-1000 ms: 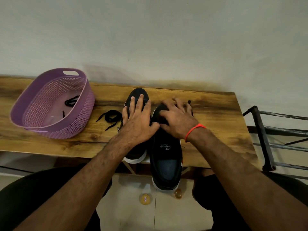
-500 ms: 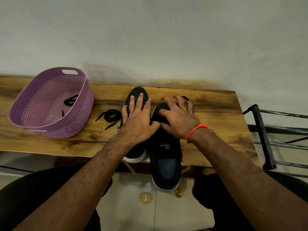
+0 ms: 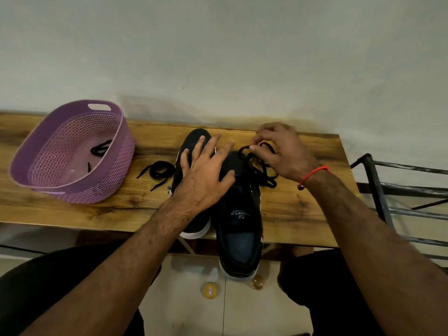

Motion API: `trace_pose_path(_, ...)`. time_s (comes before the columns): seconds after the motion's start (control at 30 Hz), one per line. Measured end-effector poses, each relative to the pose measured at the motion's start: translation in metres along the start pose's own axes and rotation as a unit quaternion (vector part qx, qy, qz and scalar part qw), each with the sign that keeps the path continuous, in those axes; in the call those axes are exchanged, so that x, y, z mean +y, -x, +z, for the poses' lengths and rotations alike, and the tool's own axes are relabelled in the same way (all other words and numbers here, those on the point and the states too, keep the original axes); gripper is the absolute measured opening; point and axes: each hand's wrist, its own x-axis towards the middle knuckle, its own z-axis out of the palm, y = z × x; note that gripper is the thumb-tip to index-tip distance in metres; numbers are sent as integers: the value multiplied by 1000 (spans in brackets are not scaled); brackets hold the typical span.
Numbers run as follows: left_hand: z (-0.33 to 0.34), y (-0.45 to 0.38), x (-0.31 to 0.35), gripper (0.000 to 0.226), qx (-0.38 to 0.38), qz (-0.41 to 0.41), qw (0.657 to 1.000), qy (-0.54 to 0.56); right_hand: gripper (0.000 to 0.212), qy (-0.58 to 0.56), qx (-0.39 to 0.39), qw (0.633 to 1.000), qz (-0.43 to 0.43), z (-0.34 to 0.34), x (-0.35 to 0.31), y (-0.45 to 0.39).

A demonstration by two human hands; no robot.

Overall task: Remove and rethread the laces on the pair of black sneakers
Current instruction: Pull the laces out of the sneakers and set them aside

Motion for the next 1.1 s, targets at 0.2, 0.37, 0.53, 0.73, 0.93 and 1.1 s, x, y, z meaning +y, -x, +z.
trace_pose_path(0.2, -2, -3, 10, 30, 94, 25, 981, 170, 6, -127, -61, 989, -38, 0, -18, 6)
trace_pose_path(0.37, -19, -10, 7, 21, 138, -122, 923, 338, 47, -36, -100, 992, 68, -3, -18, 17)
trace_pose_path(0.53, -36, -24, -18, 26, 242, -221, 861, 389, 54, 64, -230, 962, 132, 2, -11, 26)
trace_pose_path(0.73, -3, -6, 16, 50, 52, 18, 993, -101, 41, 47, -254, 953, 156, -8, -9, 24)
trace_pose_path(0.93, 20, -12, 41, 33, -68, 18, 990, -122, 39, 22, -247, 951, 186, -6, -4, 28)
trace_pose_path(1.1, 9, -30, 40, 21, -44, -34, 997, -53, 46, 38, -263, 944, 196, -15, 6, 29)
